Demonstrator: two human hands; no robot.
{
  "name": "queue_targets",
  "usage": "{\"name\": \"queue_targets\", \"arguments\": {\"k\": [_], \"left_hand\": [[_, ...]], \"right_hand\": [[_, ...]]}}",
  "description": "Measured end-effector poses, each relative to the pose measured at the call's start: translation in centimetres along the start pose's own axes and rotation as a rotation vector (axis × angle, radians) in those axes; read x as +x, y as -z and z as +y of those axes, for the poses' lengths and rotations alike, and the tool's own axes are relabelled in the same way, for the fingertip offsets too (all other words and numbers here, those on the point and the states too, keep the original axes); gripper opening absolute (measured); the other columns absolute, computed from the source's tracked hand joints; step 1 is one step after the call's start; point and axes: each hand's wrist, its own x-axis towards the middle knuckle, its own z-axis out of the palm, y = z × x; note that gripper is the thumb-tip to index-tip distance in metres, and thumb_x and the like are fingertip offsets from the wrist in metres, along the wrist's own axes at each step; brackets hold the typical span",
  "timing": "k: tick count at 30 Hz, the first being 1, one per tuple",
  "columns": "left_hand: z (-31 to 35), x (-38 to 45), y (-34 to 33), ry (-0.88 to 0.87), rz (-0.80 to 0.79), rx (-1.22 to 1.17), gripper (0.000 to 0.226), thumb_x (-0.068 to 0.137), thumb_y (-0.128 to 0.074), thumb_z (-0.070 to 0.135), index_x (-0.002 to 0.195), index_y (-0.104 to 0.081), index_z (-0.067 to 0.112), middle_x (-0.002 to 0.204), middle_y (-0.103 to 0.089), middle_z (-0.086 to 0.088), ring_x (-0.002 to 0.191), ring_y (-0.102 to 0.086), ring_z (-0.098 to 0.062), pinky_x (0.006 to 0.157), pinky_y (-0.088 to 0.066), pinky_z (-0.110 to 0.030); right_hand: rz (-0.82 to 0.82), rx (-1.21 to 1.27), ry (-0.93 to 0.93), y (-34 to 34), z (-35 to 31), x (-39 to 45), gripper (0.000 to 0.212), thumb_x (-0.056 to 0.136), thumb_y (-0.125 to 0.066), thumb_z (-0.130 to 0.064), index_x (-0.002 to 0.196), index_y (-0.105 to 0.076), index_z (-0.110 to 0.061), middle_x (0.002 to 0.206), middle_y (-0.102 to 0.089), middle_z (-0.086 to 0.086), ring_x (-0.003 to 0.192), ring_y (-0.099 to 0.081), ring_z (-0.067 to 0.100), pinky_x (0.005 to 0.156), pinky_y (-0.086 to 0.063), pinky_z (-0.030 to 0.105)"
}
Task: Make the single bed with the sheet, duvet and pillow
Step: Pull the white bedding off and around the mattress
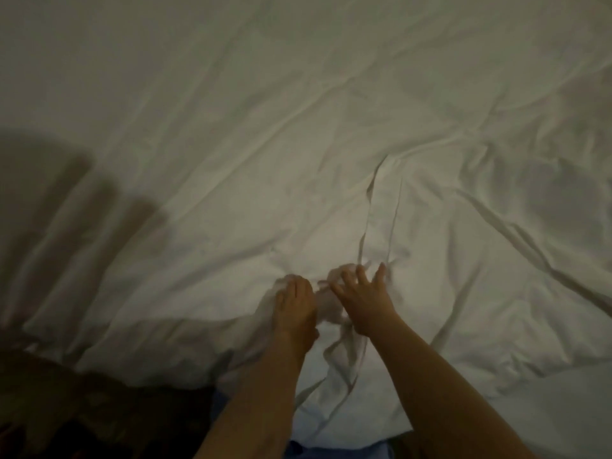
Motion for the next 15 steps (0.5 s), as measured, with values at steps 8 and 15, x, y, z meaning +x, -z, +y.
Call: {"name": "queue_targets", "arguments": {"k": [8, 15], "left_hand": [[12.1, -0.5, -5.0, -0.088, -0.213, -0.257, 0.064, 0.098, -0.014, 0.039, 0.142, -0.03, -0.005, 0.146, -0.031, -0.025, 0.137, -0.029, -0.032, 0.115, -0.011, -0.036], [16.5, 1.1, -6.6, -0.035, -0.303, -0.327, 0.088, 0.087, -0.052, 0.048, 0.151, -0.011, 0.004, 0.152, -0.022, -0.014, 0.138, -0.028, -0.027, 0.112, -0.025, -0.034]], "right_hand": [[-0.169, 0.057, 0.005, -5.1, 5.8, -0.5, 0.052, 0.098, -0.041, -0.038, 0.147, -0.03, -0.023, 0.154, -0.021, 0.008, 0.144, -0.006, 0.033, 0.107, 0.01, 0.065], [-0.257, -0.112, 0.1, -8.5, 8.7, -1.6, 0.056, 0.096, -0.045, -0.041, 0.147, -0.029, -0.024, 0.155, -0.024, 0.004, 0.143, -0.011, 0.03, 0.108, -0.001, 0.066]]}}
